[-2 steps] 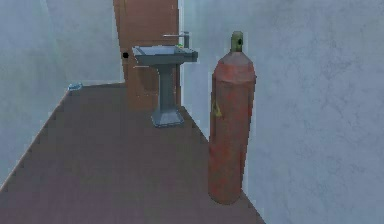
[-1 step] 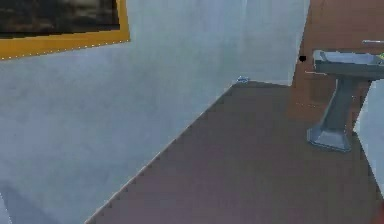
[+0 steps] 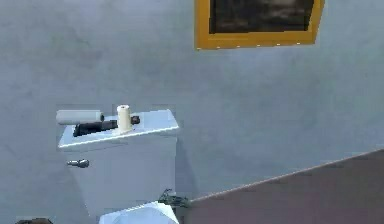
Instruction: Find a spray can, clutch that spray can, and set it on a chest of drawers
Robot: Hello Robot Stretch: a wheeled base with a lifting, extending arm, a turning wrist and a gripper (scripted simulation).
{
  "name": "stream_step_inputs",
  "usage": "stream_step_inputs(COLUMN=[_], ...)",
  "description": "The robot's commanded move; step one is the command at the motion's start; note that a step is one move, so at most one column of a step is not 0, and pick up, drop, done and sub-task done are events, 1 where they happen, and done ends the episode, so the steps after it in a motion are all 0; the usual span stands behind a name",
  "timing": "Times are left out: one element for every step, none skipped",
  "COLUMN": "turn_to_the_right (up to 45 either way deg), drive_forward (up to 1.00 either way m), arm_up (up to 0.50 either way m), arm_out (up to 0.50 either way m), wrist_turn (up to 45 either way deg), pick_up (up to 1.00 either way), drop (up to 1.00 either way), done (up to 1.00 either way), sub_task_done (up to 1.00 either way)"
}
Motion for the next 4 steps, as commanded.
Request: stream_step_inputs(turn_to_the_right=[-45.0,-39.0,0.0,0.0], drive_forward=[0.00,0.00,0.00,0.00], arm_up=[0.00,0.00,0.50,0.14], arm_out=[0.00,0.00,0.00,0.00], wrist_turn=[0.0,0.0,0.0,0.0], pick_up=[0.00,0.00,0.00,0.00], drop=[0.00,0.00,0.00,0.00], done=[0.00,0.00,0.00,0.00], sub_task_done=[0.00,0.00,0.00,0.00])
